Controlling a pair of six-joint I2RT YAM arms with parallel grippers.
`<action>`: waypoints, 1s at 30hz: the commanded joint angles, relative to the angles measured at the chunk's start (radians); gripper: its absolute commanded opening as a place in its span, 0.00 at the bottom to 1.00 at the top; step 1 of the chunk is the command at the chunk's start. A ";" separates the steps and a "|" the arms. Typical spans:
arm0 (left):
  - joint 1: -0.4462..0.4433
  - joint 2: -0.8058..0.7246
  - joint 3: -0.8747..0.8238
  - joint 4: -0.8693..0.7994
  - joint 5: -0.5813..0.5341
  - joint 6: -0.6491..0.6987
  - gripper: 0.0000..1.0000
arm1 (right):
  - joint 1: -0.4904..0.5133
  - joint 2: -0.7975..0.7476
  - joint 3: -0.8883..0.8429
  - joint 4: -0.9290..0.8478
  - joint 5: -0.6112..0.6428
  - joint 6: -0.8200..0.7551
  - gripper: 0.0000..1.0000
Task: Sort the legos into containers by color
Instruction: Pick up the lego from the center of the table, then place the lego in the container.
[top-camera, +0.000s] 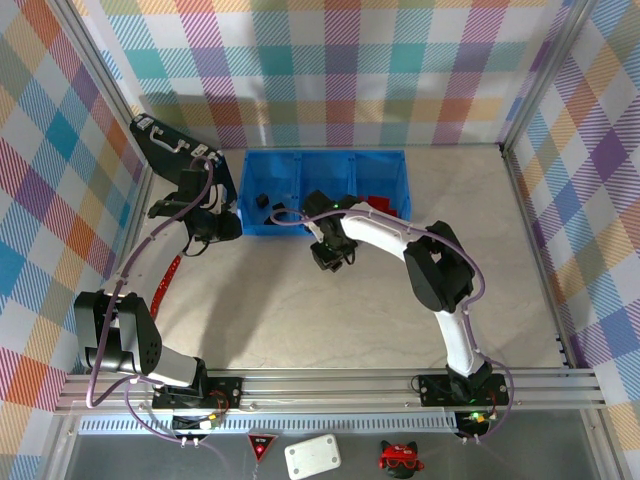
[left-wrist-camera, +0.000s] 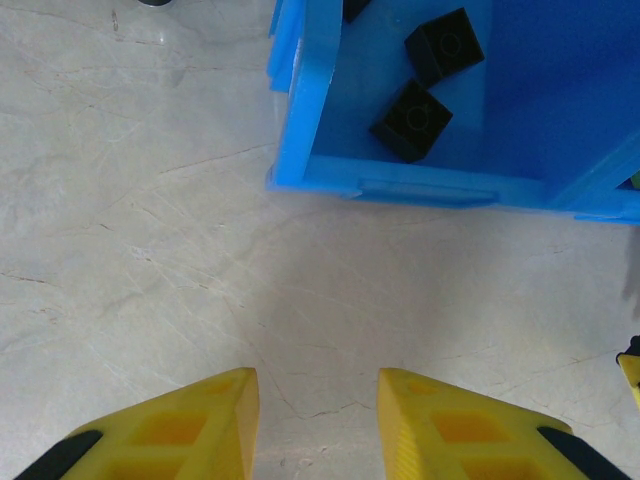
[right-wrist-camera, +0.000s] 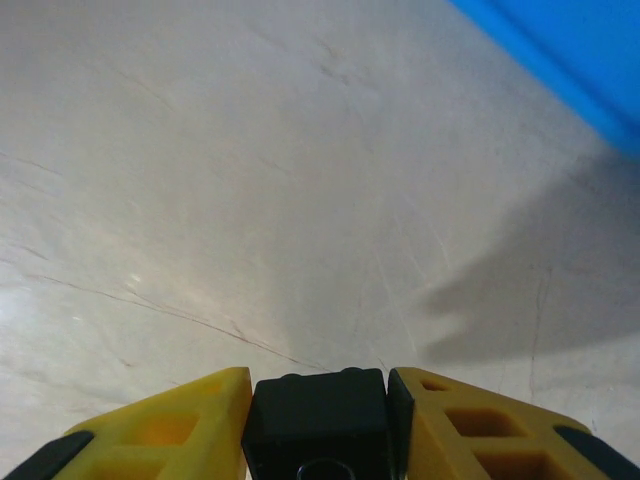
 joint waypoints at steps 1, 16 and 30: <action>0.013 0.003 0.001 -0.003 0.018 0.008 0.36 | 0.023 0.020 0.076 -0.038 -0.018 0.022 0.40; 0.012 -0.012 -0.008 0.012 -0.012 -0.002 0.36 | 0.042 0.156 0.433 0.039 -0.105 0.169 0.38; 0.014 -0.049 -0.023 0.028 -0.032 -0.009 0.36 | 0.047 0.347 0.720 0.203 -0.118 0.274 0.36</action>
